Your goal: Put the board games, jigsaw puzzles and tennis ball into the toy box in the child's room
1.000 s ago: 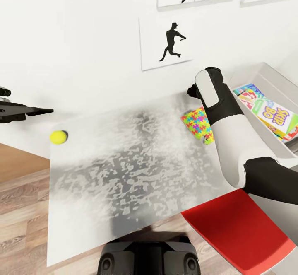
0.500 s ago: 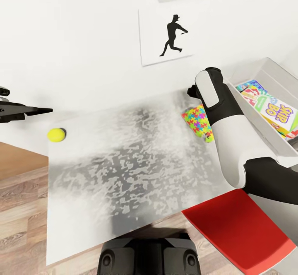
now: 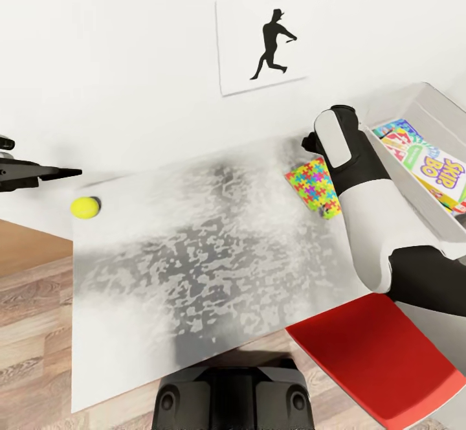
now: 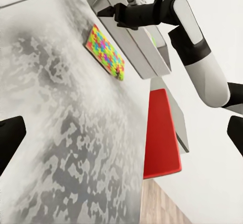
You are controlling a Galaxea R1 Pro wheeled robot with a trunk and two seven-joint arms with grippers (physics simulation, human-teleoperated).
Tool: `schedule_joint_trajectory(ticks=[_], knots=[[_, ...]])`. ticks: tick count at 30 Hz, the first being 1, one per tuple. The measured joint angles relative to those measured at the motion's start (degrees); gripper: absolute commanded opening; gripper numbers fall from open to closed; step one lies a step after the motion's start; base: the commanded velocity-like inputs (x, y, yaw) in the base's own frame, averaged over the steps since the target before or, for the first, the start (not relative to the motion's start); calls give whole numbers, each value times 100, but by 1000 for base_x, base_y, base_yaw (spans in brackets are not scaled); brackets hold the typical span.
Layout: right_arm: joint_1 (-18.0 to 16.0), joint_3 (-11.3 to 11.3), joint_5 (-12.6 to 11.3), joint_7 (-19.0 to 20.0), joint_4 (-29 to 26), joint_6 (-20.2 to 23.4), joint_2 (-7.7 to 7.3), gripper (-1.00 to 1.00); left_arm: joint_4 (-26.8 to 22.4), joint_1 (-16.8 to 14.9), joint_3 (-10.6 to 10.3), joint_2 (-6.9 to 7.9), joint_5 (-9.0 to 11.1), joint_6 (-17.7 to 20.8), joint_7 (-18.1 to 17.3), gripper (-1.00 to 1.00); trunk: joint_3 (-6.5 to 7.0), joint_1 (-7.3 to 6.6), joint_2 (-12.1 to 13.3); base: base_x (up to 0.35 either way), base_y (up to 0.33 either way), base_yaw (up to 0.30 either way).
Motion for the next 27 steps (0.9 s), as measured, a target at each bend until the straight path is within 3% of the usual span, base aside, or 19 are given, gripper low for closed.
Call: schedule_joint_trajectory(ticks=[7,27], knots=[[-8,0,0,-2,0,0,-3,100,0,0,11,4,0,0,0,100,-66,0,0,0,0,0],[-44,0,0,-5,-1,17,8,100,0,0,18,226,62,0,1,100,-254,0,0,0,0,0]])
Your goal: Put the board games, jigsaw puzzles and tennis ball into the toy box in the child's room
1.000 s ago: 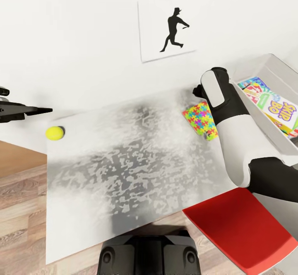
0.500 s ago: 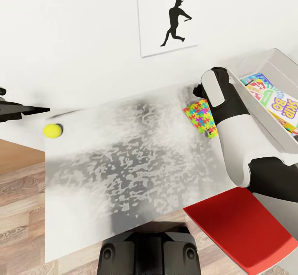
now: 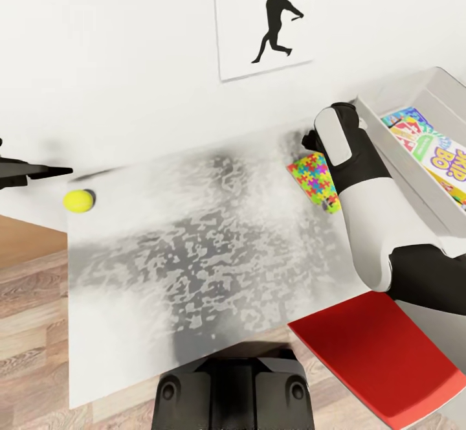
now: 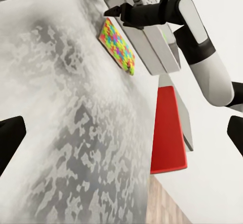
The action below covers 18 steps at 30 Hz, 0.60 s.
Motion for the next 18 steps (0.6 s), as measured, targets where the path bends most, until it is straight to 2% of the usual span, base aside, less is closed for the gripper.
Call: schedule_joint_trajectory(ticks=[18], knots=[[-93,2,0,0,0,0,-11,100,-26,0,3,3,10,0,0,100,-170,0,0,0,0,0]])
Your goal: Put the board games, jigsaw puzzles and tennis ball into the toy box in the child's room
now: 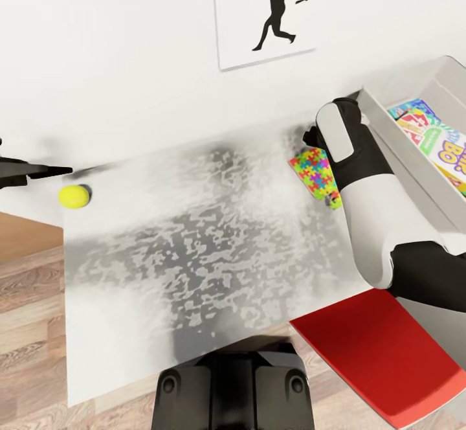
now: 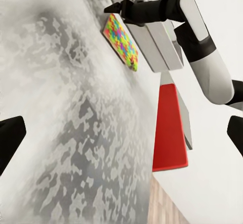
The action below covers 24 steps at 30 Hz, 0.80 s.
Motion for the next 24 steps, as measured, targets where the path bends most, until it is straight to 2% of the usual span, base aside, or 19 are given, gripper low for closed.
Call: schedule_joint_trajectory(ticks=[12,24], knots=[[-30,23,0,0,-76,9,-9,100,-3,0,-2,0,-1,0,0,100,-107,0,0,0,0,0],[-22,27,3,1,-80,1,-16,100,-2,0,9,-8,-1,0,0,100,-117,-1,-2,0,0,0]])
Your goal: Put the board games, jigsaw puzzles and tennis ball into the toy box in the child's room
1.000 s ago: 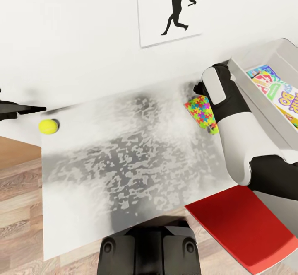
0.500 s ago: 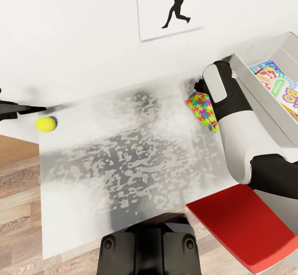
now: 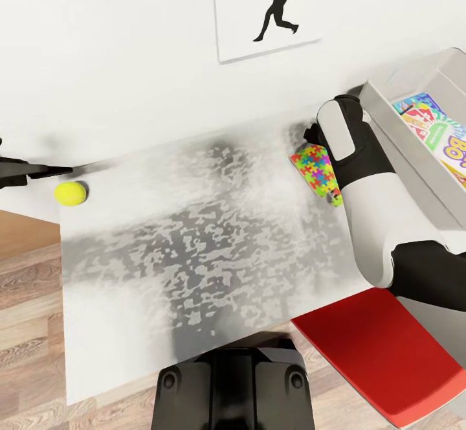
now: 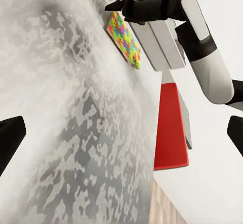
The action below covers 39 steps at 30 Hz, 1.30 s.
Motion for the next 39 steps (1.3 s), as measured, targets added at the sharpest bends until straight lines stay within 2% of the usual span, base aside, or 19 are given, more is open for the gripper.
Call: schedule_joint_trajectory(ticks=[12,19,22,39], knots=[[5,-16,-10,0,0,-19,0,100,2,0,1,-1,-9,0,0,100,0,-1,-1,0,0,0],[5,-18,-28,2,0,-29,-117,100,2,0,0,-7,-18,0,0,100,0,-1,-1,-9,0,0],[5,-19,45,-1,-2,-1,-142,100,2,0,1,-9,-17,0,0,100,0,1,0,-104,0,0],[30,-15,110,3,-32,21,-152,100,2,0,2,-10,-34,0,0,100,1,1,-1,-81,1,0]])
